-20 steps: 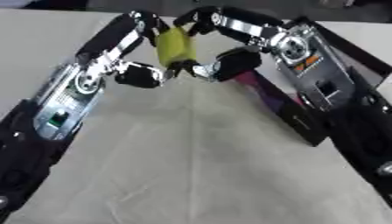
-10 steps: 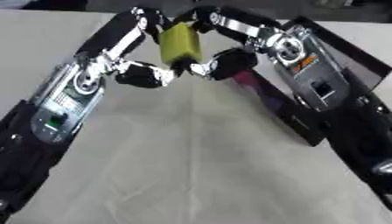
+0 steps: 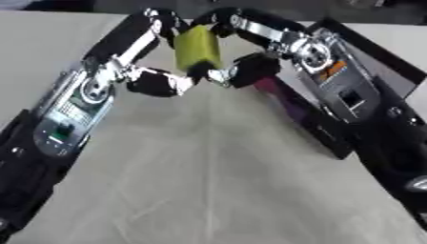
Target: Pick up the objects with one hand, pass them to the other hand, and then place them into the box on the other side of the table.
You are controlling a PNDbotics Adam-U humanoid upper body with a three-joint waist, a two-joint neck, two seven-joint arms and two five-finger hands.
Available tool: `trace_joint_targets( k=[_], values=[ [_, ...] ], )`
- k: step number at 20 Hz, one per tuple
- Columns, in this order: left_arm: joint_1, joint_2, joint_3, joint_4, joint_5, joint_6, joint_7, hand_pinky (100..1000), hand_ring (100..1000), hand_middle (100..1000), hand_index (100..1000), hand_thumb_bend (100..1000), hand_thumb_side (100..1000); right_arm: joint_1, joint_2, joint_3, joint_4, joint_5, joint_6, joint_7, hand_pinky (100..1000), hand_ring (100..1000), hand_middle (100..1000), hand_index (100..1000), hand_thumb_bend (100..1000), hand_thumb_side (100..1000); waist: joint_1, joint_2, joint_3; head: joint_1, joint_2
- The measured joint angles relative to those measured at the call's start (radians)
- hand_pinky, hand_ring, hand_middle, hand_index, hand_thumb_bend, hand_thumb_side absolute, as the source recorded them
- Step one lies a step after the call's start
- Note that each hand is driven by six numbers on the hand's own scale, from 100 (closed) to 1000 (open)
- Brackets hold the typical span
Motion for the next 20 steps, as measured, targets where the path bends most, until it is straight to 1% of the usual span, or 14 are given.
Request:
trace_joint_targets(
  k=[1, 2, 6, 8, 14, 16, 17, 20],
  values=[
    [0.0, 0.0, 0.0, 0.0, 0.0, 0.0, 0.0, 746, 570, 621, 601, 261, 239, 0.0, 0.0, 0.0, 0.0, -0.002, 0.001, -0.001, 898, 844, 796, 745, 180, 250, 0.0, 0.0, 0.0, 0.0, 0.0],
    [0.0, 0.0, 0.0, 0.0, 0.0, 0.0, 0.0, 746, 569, 622, 603, 261, 239, 0.0, 0.0, 0.0, 0.0, -0.005, 0.003, -0.003, 896, 837, 773, 712, 177, 234, 0.0, 0.0, 0.0, 0.0, 0.0],
    [0.001, 0.0, 0.0, 0.0, -0.002, 0.0, 0.001, 745, 566, 623, 614, 272, 249, 0.0, 0.0, 0.0, -0.001, -0.026, 0.015, -0.018, 884, 785, 682, 612, 161, 165, 0.0, 0.0, -0.001, 0.0, 0.0],
    [0.001, 0.0, 0.0, 0.0, -0.002, 0.002, 0.004, 745, 566, 625, 618, 291, 254, 0.0, 0.0, 0.001, -0.001, -0.037, 0.02, -0.027, 880, 761, 648, 590, 153, 154, 0.0, 0.0, -0.001, 0.0, 0.0],
    [0.001, 0.0, 0.0, 0.0, -0.003, 0.005, 0.012, 748, 569, 635, 650, 380, 282, 0.0, -0.001, 0.005, -0.002, -0.063, 0.034, -0.048, 868, 728, 600, 552, 105, 120, 0.0, 0.0, -0.002, 0.0, 0.0],
    [0.001, 0.0, 0.0, 0.0, -0.004, 0.006, 0.014, 749, 571, 638, 657, 397, 288, 0.001, -0.003, 0.006, -0.003, -0.07, 0.038, -0.054, 867, 725, 597, 550, 100, 121, 0.0, 0.0, -0.002, -0.001, 0.0],
    [0.001, 0.0, 0.0, 0.0, -0.004, 0.007, 0.014, 751, 574, 645, 681, 430, 303, 0.001, -0.004, 0.006, -0.004, -0.072, 0.04, -0.057, 865, 718, 590, 537, 100, 126, 0.0, 0.0, -0.002, -0.001, 0.0],
    [0.002, 0.0, 0.0, 0.001, -0.007, 0.01, 0.017, 754, 580, 655, 711, 464, 318, 0.001, -0.009, 0.006, -0.007, -0.076, 0.043, -0.06, 864, 716, 588, 533, 100, 128, 0.0, 0.0, -0.002, -0.004, 0.0]
  ],
)
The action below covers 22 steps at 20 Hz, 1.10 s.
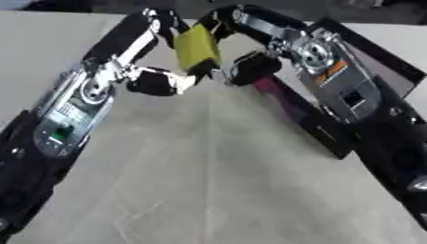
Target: Pick up the objects with one hand, pass them to the other hand, and then place them into the box on the other side of the table.
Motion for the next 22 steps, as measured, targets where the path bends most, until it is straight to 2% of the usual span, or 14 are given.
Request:
trace_joint_targets(
  k=[2, 4, 7, 9, 19, 20, 22],
  values=[
    [0.0, 0.0, 0.0, 0.0, -0.002, 0.003, -0.001, 764, 595, 680, 767, 536, 362, 0.0, 0.0, 0.0, 0.0, -0.003, 0.002, -0.002, 862, 714, 587, 529, 100, 131, 0.0, 0.0, 0.0, -0.001, 0.0],
    [0.001, 0.0, -0.001, 0.0, -0.006, 0.007, -0.003, 769, 602, 690, 780, 566, 381, 0.0, -0.004, 0.0, 0.0, -0.003, 0.003, -0.003, 862, 713, 586, 528, 100, 131, 0.0, 0.0, 0.0, -0.001, 0.0],
    [0.002, 0.0, -0.003, 0.0, -0.014, 0.011, -0.007, 782, 624, 716, 810, 687, 465, 0.004, -0.009, 0.0, 0.0, -0.003, 0.005, -0.004, 861, 712, 585, 525, 100, 129, 0.0, 0.0, 0.0, -0.001, 0.0],
    [0.002, -0.001, -0.003, 0.0, -0.021, 0.015, -0.007, 784, 630, 722, 817, 734, 497, 0.007, -0.009, -0.001, 0.0, -0.003, 0.006, -0.004, 860, 712, 584, 523, 100, 126, 0.0, 0.0, 0.0, -0.001, 0.0],
    [0.007, -0.008, -0.003, 0.0, -0.039, 0.029, 0.004, 793, 647, 736, 833, 795, 536, 0.009, -0.017, -0.001, 0.0, -0.009, 0.012, -0.007, 859, 711, 585, 519, 100, 123, 0.0, 0.0, -0.002, -0.001, -0.003],
    [0.007, -0.008, -0.003, 0.0, -0.041, 0.03, 0.006, 793, 596, 737, 834, 795, 536, 0.01, -0.017, -0.003, 0.0, -0.011, 0.014, -0.009, 859, 711, 585, 518, 100, 123, 0.0, 0.0, -0.002, -0.001, -0.003],
    [0.01, -0.008, -0.002, 0.001, -0.044, 0.033, 0.008, 793, 581, 737, 834, 794, 536, 0.014, -0.018, -0.007, -0.001, -0.013, 0.018, -0.012, 859, 712, 587, 518, 100, 125, 0.0, 0.0, -0.002, -0.001, -0.003]
  ],
)
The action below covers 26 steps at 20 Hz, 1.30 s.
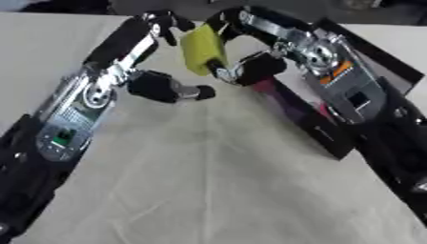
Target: Pick up the objects with one hand, pass them to the other hand, and then place them into the box on the other side of the table.
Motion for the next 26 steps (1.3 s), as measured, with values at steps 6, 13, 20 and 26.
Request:
trace_joint_targets(
  k=[6, 13, 20, 26],
  values=[
    [0.012, 0.0, 0.007, 0.006, -0.004, 0.015, 0.01, 790, 567, 732, 830, 781, 538, 0.014, -0.012, -0.018, -0.009, -0.016, 0.015, -0.016, 861, 715, 594, 521, 100, 129, 0.0, 0.0, -0.002, 0.0, 0.0],
    [0.05, 0.007, 0.022, 0.03, -0.001, 0.037, 0.019, 790, 568, 724, 821, 772, 549, 0.045, -0.047, -0.062, -0.037, -0.055, 0.034, -0.043, 863, 717, 598, 523, 100, 115, 0.0, 0.0, -0.008, 0.0, -0.004],
    [0.095, 0.04, 0.045, 0.036, 0.002, 0.045, 0.032, 794, 566, 723, 818, 766, 548, 0.11, -0.12, -0.13, -0.043, -0.063, 0.054, -0.109, 862, 717, 609, 530, 100, 141, 0.0, 0.0, -0.014, -0.005, -0.005],
    [0.12, 0.062, 0.059, 0.023, 0.018, 0.052, 0.043, 795, 564, 723, 815, 765, 548, 0.168, -0.175, -0.19, -0.028, -0.074, 0.073, -0.172, 863, 718, 616, 536, 100, 163, 0.001, 0.0, -0.015, -0.019, -0.01]
  ],
)
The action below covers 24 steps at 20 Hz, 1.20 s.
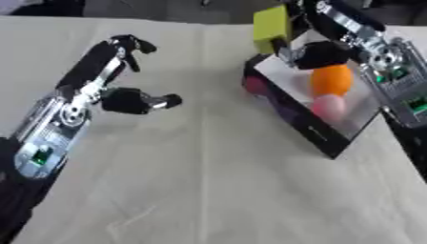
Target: Pick up the objects with one hand, pass them to the other hand, and then place them into the box on the other side of the table.
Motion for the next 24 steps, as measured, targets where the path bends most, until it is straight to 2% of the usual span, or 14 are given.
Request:
trace_joint_targets(
  k=[6, 9, 17, 20, 24],
  values=[
    [0.019, 0.019, 0.013, -0.021, 0.011, 0.007, 0.011, 794, 561, 723, 816, 765, 549, 0.036, -0.054, -0.042, 0.044, -0.025, 0.008, -0.031, 864, 721, 622, 541, 100, 194, 0.0, 0.0, 0.0, -0.019, 0.0],
    [0.027, 0.023, 0.018, -0.031, 0.016, 0.01, 0.016, 794, 561, 723, 815, 764, 549, 0.049, -0.078, -0.058, 0.071, -0.042, 0.007, -0.033, 865, 723, 628, 549, 100, 241, 0.002, 0.0, 0.001, -0.029, 0.002],
    [0.036, 0.031, 0.024, -0.044, 0.024, 0.015, 0.022, 794, 557, 723, 814, 763, 550, 0.076, -0.119, -0.089, 0.151, -0.075, -0.036, -0.013, 870, 743, 656, 578, 100, 295, 0.004, 0.0, 0.001, -0.069, 0.006],
    [0.038, 0.035, 0.025, -0.049, 0.026, 0.016, 0.024, 794, 557, 723, 814, 763, 551, 0.082, -0.126, -0.093, 0.178, -0.074, -0.056, 0.002, 873, 756, 679, 611, 100, 319, 0.006, 0.0, 0.001, -0.081, 0.006],
    [0.042, 0.035, 0.027, -0.05, 0.026, 0.018, 0.027, 793, 555, 723, 815, 763, 552, 0.083, -0.133, -0.099, 0.206, -0.07, -0.084, 0.025, 888, 804, 784, 751, 100, 397, 0.009, 0.0, 0.001, -0.09, 0.007]
  ],
)
